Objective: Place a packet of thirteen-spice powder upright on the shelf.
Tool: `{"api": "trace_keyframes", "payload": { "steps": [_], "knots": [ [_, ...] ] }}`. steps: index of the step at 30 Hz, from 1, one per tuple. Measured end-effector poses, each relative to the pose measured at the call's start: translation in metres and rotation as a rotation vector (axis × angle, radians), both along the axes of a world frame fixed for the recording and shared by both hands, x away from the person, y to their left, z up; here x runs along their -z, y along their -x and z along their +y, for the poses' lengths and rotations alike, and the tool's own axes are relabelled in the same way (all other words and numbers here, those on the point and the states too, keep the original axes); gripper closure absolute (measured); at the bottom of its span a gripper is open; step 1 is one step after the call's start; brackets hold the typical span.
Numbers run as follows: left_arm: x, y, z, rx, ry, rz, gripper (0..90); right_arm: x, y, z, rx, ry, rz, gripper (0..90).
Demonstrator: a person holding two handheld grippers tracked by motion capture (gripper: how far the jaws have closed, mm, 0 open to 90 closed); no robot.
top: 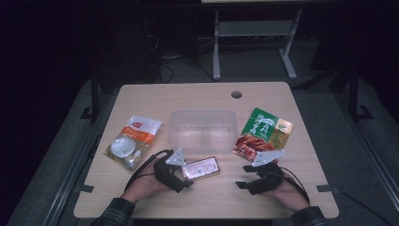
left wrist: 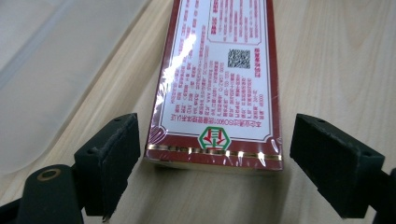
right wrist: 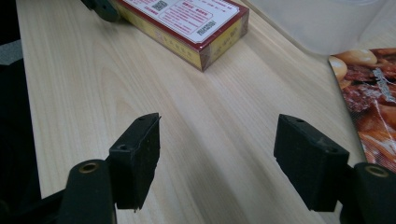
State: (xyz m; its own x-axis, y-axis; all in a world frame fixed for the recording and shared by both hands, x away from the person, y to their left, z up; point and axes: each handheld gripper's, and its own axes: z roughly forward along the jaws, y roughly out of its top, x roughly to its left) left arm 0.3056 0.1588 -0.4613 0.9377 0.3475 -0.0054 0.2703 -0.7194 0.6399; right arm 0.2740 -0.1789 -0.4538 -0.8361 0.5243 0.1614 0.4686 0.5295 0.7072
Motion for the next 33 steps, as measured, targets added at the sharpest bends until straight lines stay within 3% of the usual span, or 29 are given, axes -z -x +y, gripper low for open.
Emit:
{"api": "trace_keyframes", "payload": {
  "steps": [4, 14, 21, 25, 27, 29, 33],
  "knots": [
    [0.002, -0.003, -0.002, 0.017, -0.034, 0.001, 20.0, 0.0, 0.0, 0.002, -0.003, -0.001, 0.0, 31.0],
    [-0.001, -0.003, -0.001, 0.027, -0.033, 0.02, 31.0, 0.0, 0.0, 0.003, 0.006, -0.003, -0.005, 29.5],
    [-0.001, -0.003, 0.0, 0.029, -0.026, 0.02, 31.9, -0.001, -0.001, 0.003, -0.003, -0.008, -0.003, 28.3],
    [-0.002, -0.004, 0.002, 0.026, -0.019, 0.039, 32.1, -0.001, -0.003, 0.002, 0.011, -0.009, 0.002, 24.1],
    [-0.005, -0.003, 0.004, 0.021, 0.008, 0.06, 32.1, -0.002, -0.003, 0.001, 0.005, -0.016, 0.003, 22.4],
    [-0.006, -0.003, 0.006, 0.027, 0.012, 0.059, 32.1, -0.003, -0.003, 0.001, -0.007, -0.04, 0.014, 17.6],
    [-0.014, -0.001, 0.011, 0.033, 0.057, 0.066, 32.1, -0.007, -0.001, 0.002, -0.032, -0.061, 0.005, 16.3]
  ]
}}
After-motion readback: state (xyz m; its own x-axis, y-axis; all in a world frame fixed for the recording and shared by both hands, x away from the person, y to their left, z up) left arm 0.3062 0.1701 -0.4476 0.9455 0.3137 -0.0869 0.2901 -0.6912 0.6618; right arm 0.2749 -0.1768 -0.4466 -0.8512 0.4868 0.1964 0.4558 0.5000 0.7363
